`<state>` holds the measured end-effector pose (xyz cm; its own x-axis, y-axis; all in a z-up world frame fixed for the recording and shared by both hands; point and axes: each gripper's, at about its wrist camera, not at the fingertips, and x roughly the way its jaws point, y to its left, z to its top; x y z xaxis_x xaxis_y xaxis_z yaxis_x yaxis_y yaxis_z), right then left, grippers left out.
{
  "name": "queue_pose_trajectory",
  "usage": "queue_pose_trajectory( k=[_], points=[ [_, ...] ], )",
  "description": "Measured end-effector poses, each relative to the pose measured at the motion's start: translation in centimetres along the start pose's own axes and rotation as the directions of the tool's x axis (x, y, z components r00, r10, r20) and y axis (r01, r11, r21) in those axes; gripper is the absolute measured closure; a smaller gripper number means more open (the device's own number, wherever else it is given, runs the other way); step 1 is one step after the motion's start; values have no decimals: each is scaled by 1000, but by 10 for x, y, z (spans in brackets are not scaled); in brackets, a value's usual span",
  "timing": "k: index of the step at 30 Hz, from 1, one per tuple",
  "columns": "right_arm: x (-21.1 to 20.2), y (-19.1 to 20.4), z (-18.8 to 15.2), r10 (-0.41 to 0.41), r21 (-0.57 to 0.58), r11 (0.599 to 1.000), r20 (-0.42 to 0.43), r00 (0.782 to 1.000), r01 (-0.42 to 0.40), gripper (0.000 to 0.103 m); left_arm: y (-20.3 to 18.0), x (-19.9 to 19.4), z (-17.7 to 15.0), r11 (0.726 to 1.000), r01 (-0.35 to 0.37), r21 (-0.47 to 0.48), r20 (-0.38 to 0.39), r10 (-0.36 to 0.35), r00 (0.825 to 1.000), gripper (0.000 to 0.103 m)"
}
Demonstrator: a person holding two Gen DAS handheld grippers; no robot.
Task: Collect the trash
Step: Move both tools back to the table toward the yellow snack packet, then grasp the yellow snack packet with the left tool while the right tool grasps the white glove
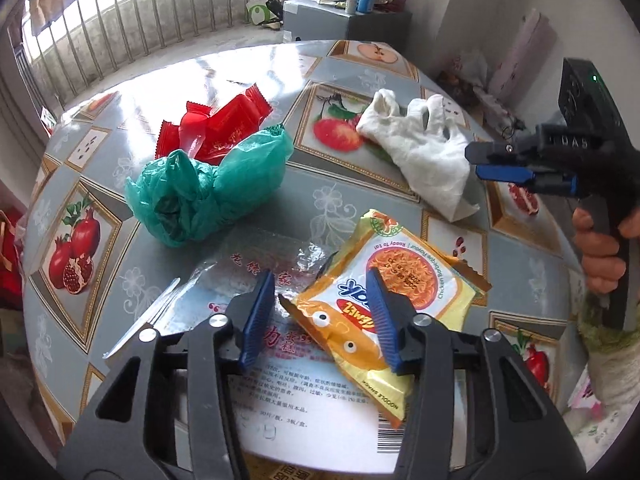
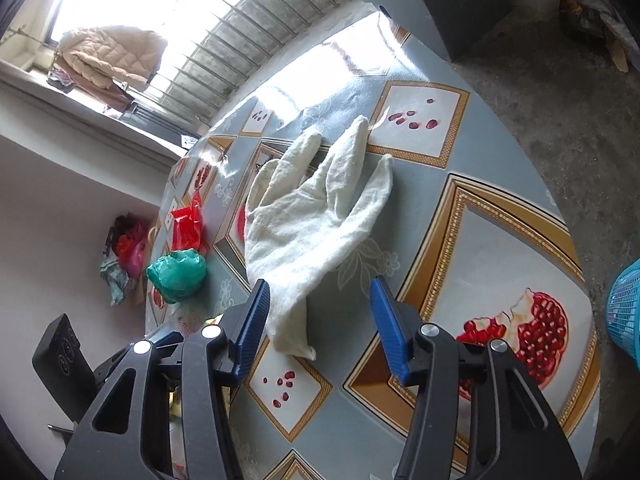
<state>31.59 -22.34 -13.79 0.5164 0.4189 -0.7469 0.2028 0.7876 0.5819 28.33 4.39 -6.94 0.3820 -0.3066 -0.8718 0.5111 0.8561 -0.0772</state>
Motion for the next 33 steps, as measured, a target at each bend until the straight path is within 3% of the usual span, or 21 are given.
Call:
queue_pose_trajectory(
  k=[6, 11, 20, 33],
  points=[
    [10, 3, 4, 10, -6, 1000, -5, 1000, -10, 60, 3, 3, -3, 1000, -28, 0, -7, 28, 1000, 85],
    [16, 5, 4, 10, -8, 1000, -12, 1000, -10, 74, 6, 2, -8, 1000, -29, -8, -6, 29, 1000, 103],
    [12, 3, 2, 42, 5, 999, 3, 999, -42, 97, 16, -15, -12, 996, 53, -78, 52, -49, 997, 103],
    [-21, 1, -1, 112, -1, 994, 54, 992, -112, 99, 17, -48, 3, 989, 95, -113, 170, -75, 983, 103]
  ],
)
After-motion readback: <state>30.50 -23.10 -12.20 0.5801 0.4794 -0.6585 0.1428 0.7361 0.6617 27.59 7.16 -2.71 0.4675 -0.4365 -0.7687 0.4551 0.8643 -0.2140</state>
